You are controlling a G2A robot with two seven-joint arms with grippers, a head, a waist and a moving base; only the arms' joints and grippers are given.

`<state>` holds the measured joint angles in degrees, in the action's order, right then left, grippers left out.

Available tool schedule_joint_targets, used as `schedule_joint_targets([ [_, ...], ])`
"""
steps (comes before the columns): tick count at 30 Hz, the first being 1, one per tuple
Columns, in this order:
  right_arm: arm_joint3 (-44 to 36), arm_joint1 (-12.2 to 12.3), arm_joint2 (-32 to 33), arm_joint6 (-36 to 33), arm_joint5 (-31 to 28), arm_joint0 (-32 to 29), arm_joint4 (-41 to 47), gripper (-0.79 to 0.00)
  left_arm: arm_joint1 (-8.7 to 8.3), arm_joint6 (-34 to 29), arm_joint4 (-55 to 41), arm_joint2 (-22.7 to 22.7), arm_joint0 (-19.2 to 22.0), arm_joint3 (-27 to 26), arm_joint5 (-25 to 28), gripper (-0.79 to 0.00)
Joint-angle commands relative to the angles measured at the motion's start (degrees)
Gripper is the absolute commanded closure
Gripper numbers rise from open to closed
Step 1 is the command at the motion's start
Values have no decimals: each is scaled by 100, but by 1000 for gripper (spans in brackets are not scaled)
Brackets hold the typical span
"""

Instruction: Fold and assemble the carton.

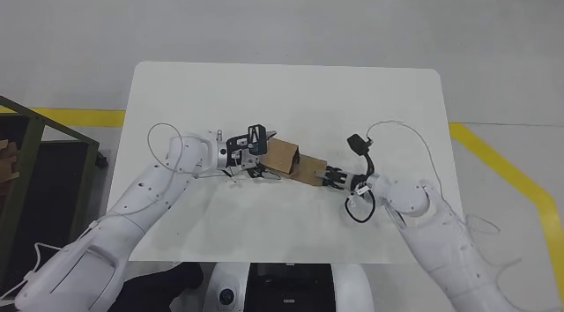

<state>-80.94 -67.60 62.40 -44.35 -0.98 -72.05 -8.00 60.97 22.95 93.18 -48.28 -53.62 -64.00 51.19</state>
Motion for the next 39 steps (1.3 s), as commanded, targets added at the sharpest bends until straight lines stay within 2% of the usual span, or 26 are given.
schedule_joint_targets([
  [1, 91, -13, -28, -109, -155, 59, 179, -120, 0, -4, 5, 0, 2, -3, -5, -785],
  [13, 253, -50, -149, -434, -649, 239, 670, -123, 4, -28, -5, 0, -13, -33, -16, -785],
  [22, -59, -31, -175, -398, -640, 196, 583, -135, -4, -39, 5, -17, -31, -64, -21, -785],
  [30, -269, -5, -109, -382, -700, 120, 688, -308, -6, -55, -9, -28, -44, -71, -13, -785],
  [39, -200, -16, -125, -543, -1115, 165, 1162, -376, -5, -63, -15, -31, -36, -29, 1, -785],
])
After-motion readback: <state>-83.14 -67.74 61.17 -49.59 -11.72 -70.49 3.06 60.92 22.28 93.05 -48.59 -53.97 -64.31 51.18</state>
